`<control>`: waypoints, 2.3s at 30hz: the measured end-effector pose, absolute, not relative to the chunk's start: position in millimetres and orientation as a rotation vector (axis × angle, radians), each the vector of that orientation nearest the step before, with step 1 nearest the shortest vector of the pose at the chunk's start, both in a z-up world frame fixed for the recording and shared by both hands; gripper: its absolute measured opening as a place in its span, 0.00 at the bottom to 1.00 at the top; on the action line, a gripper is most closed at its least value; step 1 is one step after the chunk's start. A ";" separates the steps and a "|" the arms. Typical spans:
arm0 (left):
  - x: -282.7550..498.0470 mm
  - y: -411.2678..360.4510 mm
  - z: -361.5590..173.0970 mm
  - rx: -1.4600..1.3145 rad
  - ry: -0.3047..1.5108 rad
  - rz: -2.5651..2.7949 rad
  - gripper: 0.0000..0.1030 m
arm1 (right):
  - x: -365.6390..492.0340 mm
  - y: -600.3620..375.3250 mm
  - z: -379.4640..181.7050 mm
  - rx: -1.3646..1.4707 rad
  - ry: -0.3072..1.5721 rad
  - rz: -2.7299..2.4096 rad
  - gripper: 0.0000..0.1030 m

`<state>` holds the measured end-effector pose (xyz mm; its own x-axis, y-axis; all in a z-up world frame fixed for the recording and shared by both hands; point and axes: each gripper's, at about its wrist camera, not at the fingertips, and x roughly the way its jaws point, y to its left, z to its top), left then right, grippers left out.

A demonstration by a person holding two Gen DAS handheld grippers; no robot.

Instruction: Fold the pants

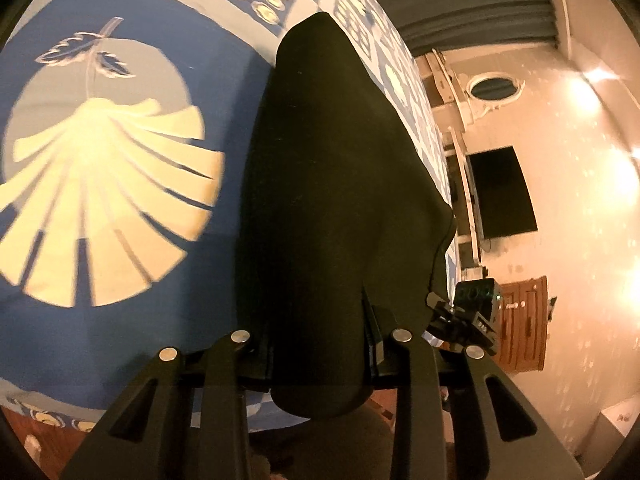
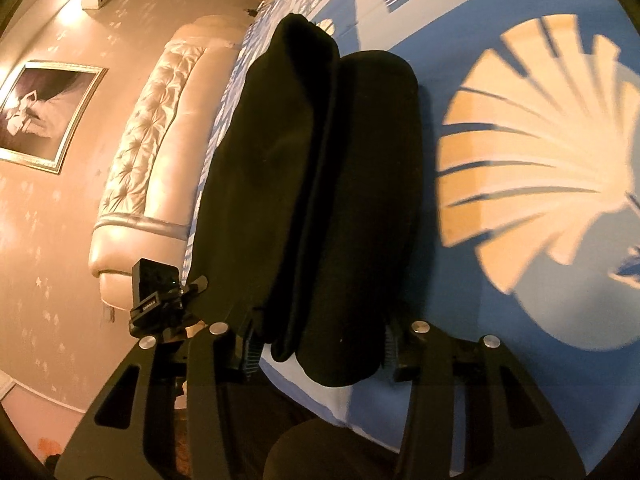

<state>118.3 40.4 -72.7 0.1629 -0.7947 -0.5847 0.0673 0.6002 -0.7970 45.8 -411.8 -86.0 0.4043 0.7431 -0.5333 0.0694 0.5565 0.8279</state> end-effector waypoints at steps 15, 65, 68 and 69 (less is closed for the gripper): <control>97.7 49.6 -65.9 -0.661 1.154 -0.694 0.49 | 58.1 -396.1 -79.6 0.876 1.065 0.563 0.65; 215.2 33.3 -71.0 -0.495 1.111 -0.803 0.82 | 160.2 -428.7 -88.2 0.940 1.063 0.576 0.90; 220.7 34.0 -72.4 -0.509 1.121 -0.817 0.82 | 162.1 -427.7 -87.8 0.936 1.057 0.572 0.90; 222.9 33.9 -72.8 -0.513 1.123 -0.819 0.82 | 162.9 -427.4 -87.8 0.935 1.056 0.572 0.90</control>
